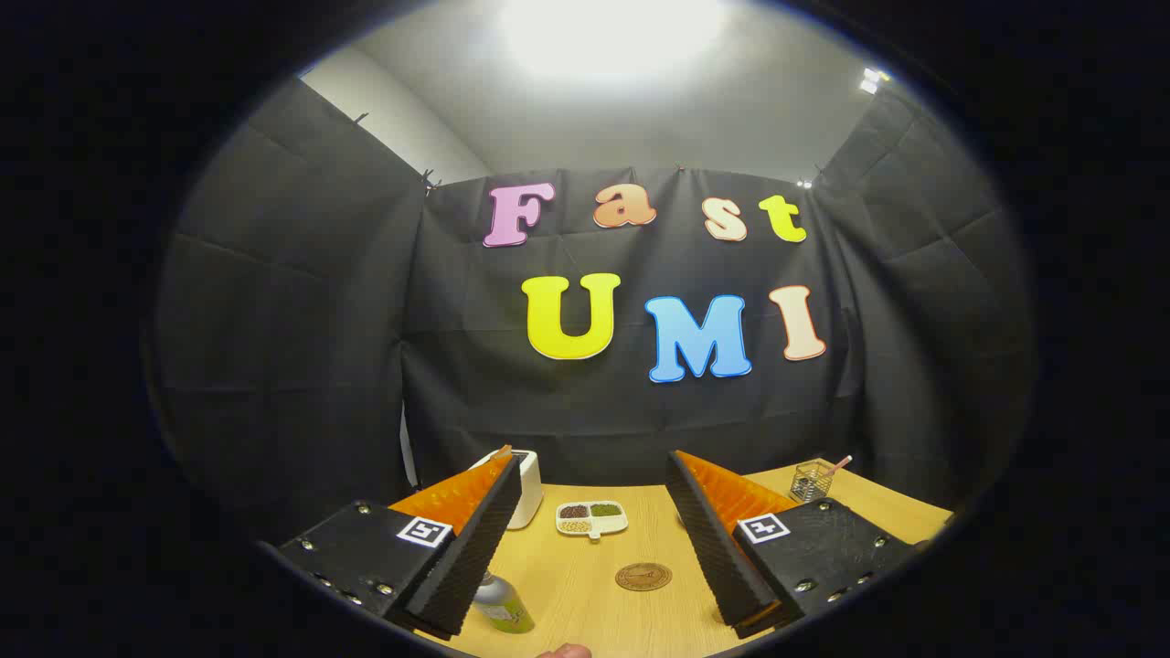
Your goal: Take the bottle from table, then pour the juice into the cup, finally place the bottle on the coaster
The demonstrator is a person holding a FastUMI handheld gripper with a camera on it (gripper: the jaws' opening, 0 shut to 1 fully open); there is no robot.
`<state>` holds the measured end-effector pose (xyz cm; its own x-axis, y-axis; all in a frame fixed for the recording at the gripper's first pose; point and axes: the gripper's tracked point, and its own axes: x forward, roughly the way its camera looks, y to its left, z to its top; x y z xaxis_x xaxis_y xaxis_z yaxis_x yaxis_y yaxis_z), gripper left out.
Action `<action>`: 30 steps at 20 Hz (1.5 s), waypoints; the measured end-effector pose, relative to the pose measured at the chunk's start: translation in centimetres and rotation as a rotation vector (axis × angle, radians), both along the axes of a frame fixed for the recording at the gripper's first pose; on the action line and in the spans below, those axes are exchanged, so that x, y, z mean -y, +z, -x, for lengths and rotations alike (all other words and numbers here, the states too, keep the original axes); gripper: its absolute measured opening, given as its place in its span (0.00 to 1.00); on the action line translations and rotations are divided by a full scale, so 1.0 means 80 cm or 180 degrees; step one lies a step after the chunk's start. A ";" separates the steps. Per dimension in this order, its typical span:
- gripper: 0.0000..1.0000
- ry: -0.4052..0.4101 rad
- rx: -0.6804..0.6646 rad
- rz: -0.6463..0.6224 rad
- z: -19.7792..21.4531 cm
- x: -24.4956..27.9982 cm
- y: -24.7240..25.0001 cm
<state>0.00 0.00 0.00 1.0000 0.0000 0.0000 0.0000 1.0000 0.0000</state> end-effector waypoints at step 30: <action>0.98 -0.0029 0.0021 0.0014 -0.007 0.002 0.000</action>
<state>0.54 -0.15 -0.03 0.9999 -0.0090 0.0066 0.0090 0.9999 -0.0044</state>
